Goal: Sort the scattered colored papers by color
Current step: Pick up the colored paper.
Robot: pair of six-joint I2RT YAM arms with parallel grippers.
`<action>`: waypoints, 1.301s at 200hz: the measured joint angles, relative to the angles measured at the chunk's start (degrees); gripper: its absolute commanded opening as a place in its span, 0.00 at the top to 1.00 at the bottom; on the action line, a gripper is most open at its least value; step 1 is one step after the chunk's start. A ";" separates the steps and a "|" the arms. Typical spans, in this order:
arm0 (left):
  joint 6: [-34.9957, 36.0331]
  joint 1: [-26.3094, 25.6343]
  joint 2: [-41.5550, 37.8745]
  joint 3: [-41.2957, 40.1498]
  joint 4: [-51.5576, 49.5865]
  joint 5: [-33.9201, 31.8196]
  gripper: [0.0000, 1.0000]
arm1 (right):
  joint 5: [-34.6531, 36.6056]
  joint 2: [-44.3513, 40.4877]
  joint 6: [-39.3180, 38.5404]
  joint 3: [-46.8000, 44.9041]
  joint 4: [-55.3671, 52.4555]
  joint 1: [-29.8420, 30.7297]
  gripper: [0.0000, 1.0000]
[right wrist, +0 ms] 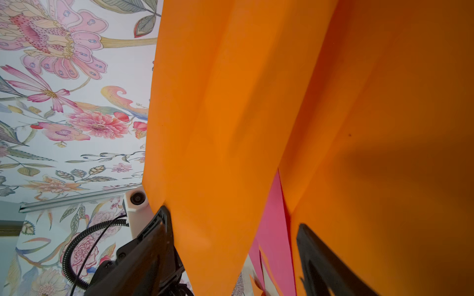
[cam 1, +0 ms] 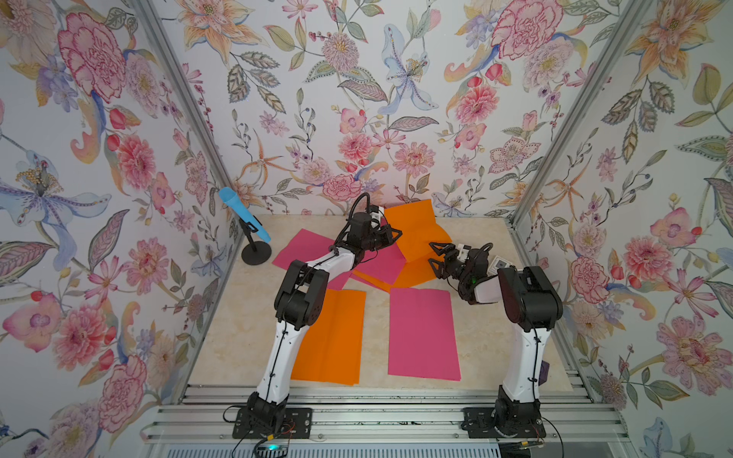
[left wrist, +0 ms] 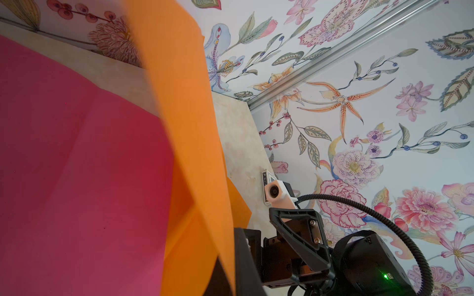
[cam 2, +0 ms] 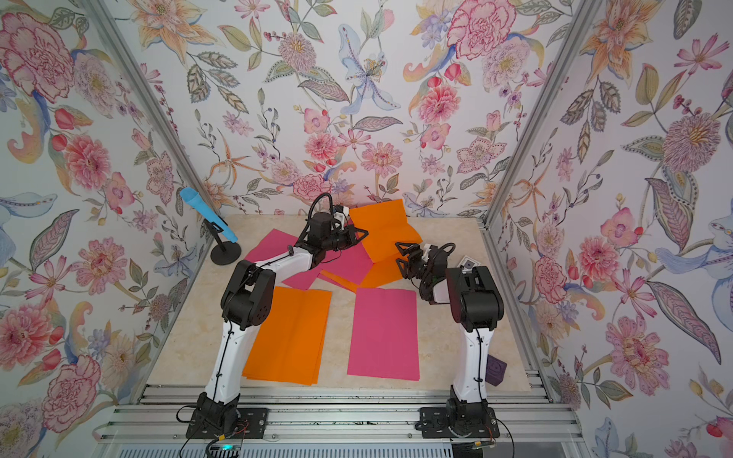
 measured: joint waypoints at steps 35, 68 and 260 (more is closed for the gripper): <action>-1.86 -0.52 -0.11 -1.84 1.92 -0.11 1.00 | 0.26 2.93 3.61 3.78 3.21 0.68 0.26; -2.58 -0.70 -0.13 -2.08 2.78 -0.20 1.00 | 0.42 5.25 5.55 4.81 3.78 1.92 0.27; -3.26 -1.03 -7.08 -10.86 4.00 -0.55 0.75 | 1.51 8.41 14.16 1.81 15.10 1.29 0.90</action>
